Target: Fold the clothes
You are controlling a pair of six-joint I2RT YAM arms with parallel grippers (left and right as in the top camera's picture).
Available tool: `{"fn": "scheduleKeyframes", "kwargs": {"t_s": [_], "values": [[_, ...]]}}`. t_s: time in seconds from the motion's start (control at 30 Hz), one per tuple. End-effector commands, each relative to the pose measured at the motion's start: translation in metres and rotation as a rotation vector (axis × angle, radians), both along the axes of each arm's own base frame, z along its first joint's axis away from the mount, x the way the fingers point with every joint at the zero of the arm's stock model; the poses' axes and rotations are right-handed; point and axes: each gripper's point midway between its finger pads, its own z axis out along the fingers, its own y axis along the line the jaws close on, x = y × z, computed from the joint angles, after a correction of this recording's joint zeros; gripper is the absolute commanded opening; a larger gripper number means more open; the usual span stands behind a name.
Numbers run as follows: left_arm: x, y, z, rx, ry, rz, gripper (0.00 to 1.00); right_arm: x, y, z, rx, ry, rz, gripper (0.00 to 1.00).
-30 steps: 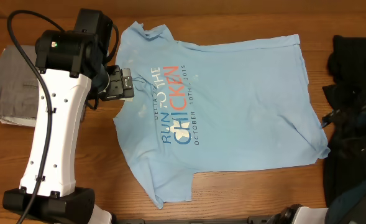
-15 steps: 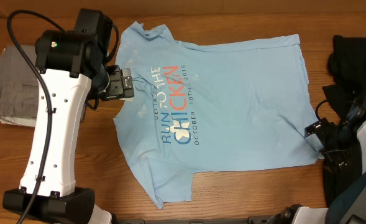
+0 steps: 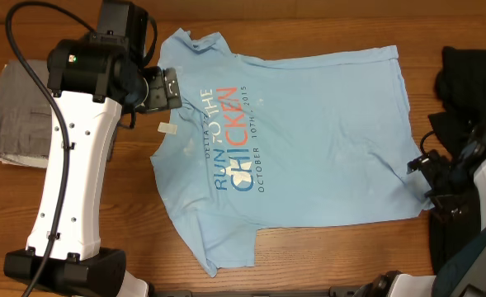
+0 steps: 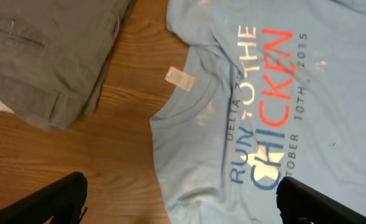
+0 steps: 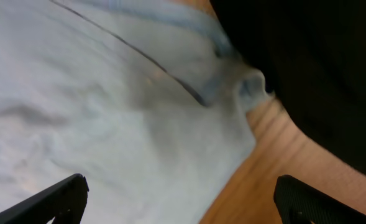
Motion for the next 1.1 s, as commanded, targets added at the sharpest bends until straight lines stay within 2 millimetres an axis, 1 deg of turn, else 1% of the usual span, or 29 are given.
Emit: {"fn": "scheduleKeyframes", "kwargs": {"t_s": [0.0,0.03,0.07,0.1,0.2,0.3,0.37,0.43,0.5,0.57,0.6,0.7,0.73,0.8,0.9,1.0,1.03,1.07], "values": [[-0.025,-0.012,-0.009,-0.066,0.115,-0.04,0.96,0.01,-0.004,0.002,-0.025,-0.046,0.003,1.0],[-0.035,-0.015,-0.012,-0.081,0.16,-0.046,0.92,0.013,-0.006,0.003,-0.033,-0.059,0.003,1.0],[-0.047,-0.017,-0.011,-0.089,0.196,-0.054,0.84,0.017,-0.008,0.003,-0.041,-0.074,0.002,1.0],[-0.051,-0.02,-0.01,-0.095,0.2,-0.065,0.79,0.019,-0.01,0.003,-0.047,-0.086,0.002,1.0],[-0.073,-0.036,0.001,-0.119,0.17,-0.09,0.78,0.028,-0.015,0.005,-0.068,-0.12,0.002,1.0],[-0.107,-0.043,0.01,-0.117,0.133,-0.054,0.79,0.034,-0.018,0.006,-0.082,-0.144,0.003,1.0],[-0.137,-0.04,0.007,-0.091,0.11,-0.001,0.82,0.035,-0.019,0.007,-0.085,-0.151,0.003,1.0],[-0.165,-0.04,-0.002,-0.098,0.117,0.027,0.85,0.035,-0.019,0.007,-0.085,-0.151,0.003,1.0],[-0.193,-0.042,-0.018,-0.133,0.155,0.056,0.85,0.035,-0.019,0.007,-0.086,-0.15,0.002,1.0],[-0.214,-0.049,-0.038,-0.193,0.205,0.083,0.82,0.035,-0.019,0.007,-0.085,-0.15,0.002,1.0],[-0.22,-0.052,-0.047,-0.22,0.224,0.095,0.82,0.035,-0.019,0.007,-0.086,-0.15,0.002,1.0],[-0.231,-0.06,-0.079,-0.268,0.288,0.131,0.79,0.035,-0.019,0.007,-0.086,-0.151,0.002,1.0],[-0.237,-0.061,-0.104,-0.263,0.348,0.165,0.76,0.035,-0.019,0.007,-0.085,-0.151,0.003,1.0],[-0.244,-0.062,-0.131,-0.252,0.414,0.185,0.74,0.035,-0.019,0.007,-0.085,-0.151,0.003,1.0],[-0.255,-0.064,-0.167,-0.238,0.503,0.198,0.73,0.035,-0.019,0.007,-0.085,-0.15,0.003,1.0],[-0.264,-0.065,-0.197,-0.238,0.566,0.238,0.74,0.035,-0.019,0.007,-0.085,-0.15,0.003,1.0],[-0.266,-0.064,-0.212,-0.23,0.584,0.305,0.74,0.035,-0.019,0.007,-0.085,-0.15,0.003,1.0],[-0.266,-0.064,-0.218,-0.228,0.587,0.332,0.75,0.035,-0.019,0.007,-0.085,-0.15,0.003,1.0]]}}
